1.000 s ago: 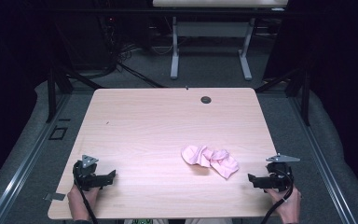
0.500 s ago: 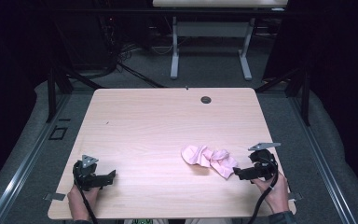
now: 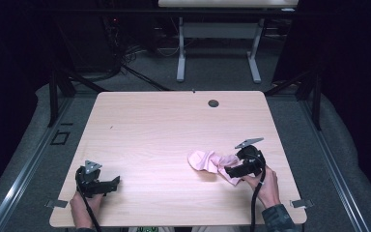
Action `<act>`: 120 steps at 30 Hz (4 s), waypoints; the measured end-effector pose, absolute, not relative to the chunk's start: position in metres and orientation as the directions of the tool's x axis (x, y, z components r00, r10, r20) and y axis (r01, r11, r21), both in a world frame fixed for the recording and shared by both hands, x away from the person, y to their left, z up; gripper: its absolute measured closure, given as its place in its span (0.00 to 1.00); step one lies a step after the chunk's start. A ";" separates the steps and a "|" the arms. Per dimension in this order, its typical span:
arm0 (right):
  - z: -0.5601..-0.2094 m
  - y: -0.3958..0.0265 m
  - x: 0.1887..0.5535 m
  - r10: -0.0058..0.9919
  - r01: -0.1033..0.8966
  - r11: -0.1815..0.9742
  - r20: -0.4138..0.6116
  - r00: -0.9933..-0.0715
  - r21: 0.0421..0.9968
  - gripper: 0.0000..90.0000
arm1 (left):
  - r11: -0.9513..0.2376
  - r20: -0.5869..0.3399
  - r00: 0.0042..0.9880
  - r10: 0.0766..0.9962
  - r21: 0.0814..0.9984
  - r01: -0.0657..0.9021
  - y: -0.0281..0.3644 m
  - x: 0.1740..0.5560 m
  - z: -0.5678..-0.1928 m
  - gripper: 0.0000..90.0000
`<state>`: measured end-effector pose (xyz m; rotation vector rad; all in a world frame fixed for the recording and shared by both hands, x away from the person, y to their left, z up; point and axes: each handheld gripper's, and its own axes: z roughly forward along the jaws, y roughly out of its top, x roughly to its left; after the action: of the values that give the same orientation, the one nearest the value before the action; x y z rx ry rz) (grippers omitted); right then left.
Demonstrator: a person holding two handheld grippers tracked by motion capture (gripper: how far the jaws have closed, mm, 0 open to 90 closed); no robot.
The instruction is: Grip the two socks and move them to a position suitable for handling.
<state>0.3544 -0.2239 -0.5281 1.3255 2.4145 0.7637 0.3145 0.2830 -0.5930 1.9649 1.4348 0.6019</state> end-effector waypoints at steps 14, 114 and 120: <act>-0.555 -0.210 0.363 0.829 0.718 0.489 -0.009 -0.559 0.496 0.63 | -0.216 0.002 0.305 0.952 0.712 0.668 0.283 0.314 -0.593 0.00; -0.529 -0.191 0.294 0.758 0.661 0.445 0.138 -0.637 0.603 0.15 | -0.177 0.021 0.224 0.974 0.687 0.705 0.274 0.306 -0.588 0.00; -0.531 -0.189 0.288 0.758 0.666 0.453 0.137 -0.638 0.593 0.16 | -0.182 -0.027 0.287 0.958 0.717 0.673 0.254 0.295 -0.566 0.00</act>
<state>0.2879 -0.1890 -0.5308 1.2587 2.5491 0.9391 0.2945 0.2541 -0.5657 1.9340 1.4570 0.5854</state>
